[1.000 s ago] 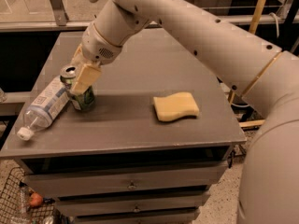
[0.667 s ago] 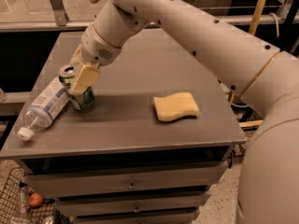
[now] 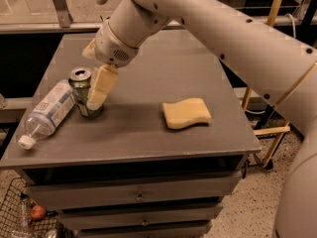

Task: Move green can near blue plastic bottle

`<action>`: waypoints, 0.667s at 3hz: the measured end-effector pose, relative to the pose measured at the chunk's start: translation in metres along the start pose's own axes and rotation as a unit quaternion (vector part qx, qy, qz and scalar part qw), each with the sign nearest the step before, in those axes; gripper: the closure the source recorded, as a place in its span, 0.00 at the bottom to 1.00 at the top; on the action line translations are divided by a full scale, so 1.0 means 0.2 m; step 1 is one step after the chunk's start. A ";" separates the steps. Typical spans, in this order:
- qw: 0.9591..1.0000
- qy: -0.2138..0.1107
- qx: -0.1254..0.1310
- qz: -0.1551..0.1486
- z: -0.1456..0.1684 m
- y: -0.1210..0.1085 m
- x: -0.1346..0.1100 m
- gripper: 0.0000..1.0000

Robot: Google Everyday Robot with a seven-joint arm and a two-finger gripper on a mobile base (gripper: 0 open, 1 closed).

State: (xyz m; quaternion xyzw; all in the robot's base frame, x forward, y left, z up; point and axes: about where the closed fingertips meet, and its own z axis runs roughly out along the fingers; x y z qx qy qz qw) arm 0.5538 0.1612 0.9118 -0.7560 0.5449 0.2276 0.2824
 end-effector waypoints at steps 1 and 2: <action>1.000 0.007 0.020 0.018 -0.15 0.03 0.09 0.00; 0.997 0.008 0.044 0.057 -0.30 0.08 0.26 0.00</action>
Offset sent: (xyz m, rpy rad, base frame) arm 0.0087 -0.1463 0.0086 0.0173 0.0336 -0.2689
